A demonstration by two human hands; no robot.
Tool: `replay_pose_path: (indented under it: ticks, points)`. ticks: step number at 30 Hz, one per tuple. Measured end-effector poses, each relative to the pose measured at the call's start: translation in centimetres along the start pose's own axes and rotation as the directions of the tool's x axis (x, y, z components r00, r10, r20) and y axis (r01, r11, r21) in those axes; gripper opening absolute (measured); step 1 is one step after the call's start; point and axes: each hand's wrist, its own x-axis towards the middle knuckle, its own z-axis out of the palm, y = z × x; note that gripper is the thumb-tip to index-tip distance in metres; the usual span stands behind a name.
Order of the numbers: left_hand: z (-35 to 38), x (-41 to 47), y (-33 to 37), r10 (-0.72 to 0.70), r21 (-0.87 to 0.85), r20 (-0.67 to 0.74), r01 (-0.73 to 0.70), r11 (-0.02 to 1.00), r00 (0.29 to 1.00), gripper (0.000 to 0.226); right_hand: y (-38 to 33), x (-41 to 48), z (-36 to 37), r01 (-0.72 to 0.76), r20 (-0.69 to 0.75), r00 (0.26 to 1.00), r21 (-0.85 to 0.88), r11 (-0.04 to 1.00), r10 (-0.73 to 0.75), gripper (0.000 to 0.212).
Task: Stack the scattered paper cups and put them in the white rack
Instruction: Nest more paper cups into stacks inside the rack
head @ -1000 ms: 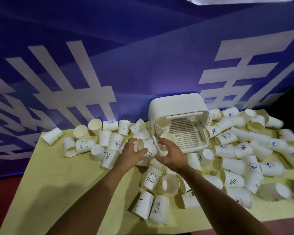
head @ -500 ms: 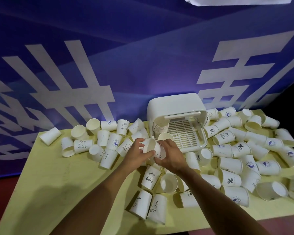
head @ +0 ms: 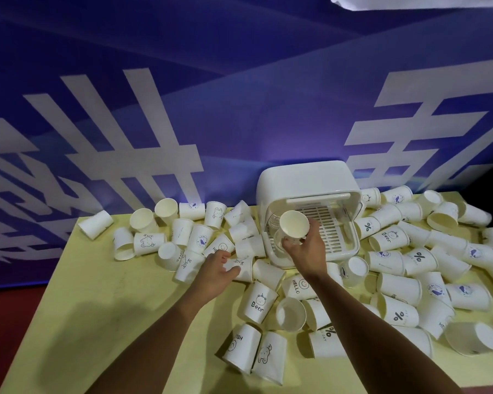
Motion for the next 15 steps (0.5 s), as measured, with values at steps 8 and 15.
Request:
replay_pose_path:
  ticks: [8,15]
  points:
    - [-0.8,0.0,-1.8,-0.006,0.030,-0.059,0.008,1.000,0.998,0.032,0.2,0.1,1.0,-0.023,0.016,1.000,-0.130,0.991,0.025,0.085]
    - [-1.6,-0.4,-3.0,0.002,0.016,-0.072,-0.001,1.000,0.997,0.035,-1.7,-1.4,3.1,0.210,0.051,0.978,-0.308,0.928,-0.204,0.072]
